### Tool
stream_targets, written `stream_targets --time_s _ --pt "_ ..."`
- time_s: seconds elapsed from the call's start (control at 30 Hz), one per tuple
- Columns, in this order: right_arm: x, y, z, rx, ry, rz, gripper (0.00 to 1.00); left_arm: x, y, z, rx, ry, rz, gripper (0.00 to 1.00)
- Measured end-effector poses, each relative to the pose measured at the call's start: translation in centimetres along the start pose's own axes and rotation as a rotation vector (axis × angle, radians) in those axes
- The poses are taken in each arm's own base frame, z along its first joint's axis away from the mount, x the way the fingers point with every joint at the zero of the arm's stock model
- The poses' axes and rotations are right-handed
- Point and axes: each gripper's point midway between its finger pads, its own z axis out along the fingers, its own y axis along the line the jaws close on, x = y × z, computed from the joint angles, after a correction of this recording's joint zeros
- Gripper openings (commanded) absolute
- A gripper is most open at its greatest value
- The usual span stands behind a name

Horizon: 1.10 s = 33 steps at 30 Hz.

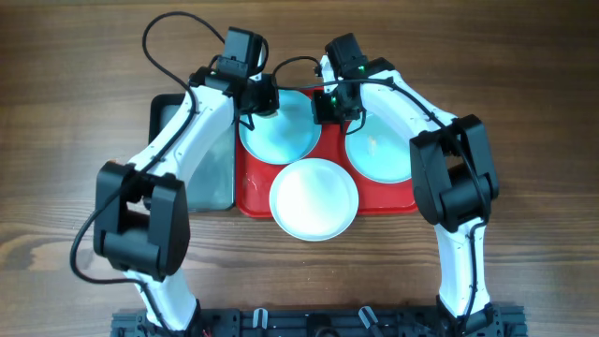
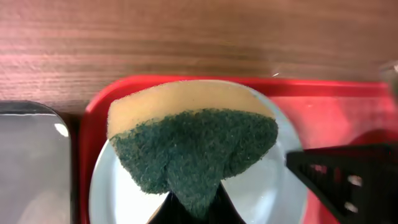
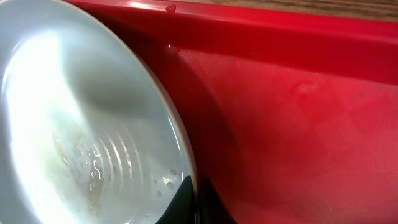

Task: Clean dirty plates on tray and stack at the side
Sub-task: 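Wipe the plate with the sponge while the right gripper holds its rim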

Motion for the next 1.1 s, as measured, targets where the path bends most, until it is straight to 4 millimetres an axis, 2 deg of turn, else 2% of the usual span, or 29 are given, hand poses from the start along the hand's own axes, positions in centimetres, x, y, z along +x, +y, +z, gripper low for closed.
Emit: stream_targets --time_s 0.27,0.4,0.67,0.9,1.1 --pt "0.0 0.0 0.0 0.0 0.0 0.0 0.04 2.4 2.7 4.6 -0.114 0.086 -0.002 0.04" --pt "0.0 0.0 0.0 0.0 0.0 0.0 0.04 2.7 3.2 6.3 -0.131 0.087 -0.002 0.04" --pt "0.0 0.0 0.0 0.0 0.0 -0.015 0.04 3.2 1.7 6.4 -0.029 0.123 -0.009 0.04" --pt "0.0 0.0 0.0 0.001 0.0 -0.017 0.04 4.6 0.7 6.2 0.019 0.186 -0.01 0.04" --pt "0.0 0.0 0.0 0.001 0.001 -0.019 0.04 6.8 -1.0 5.6 0.081 0.282 -0.01 0.04"
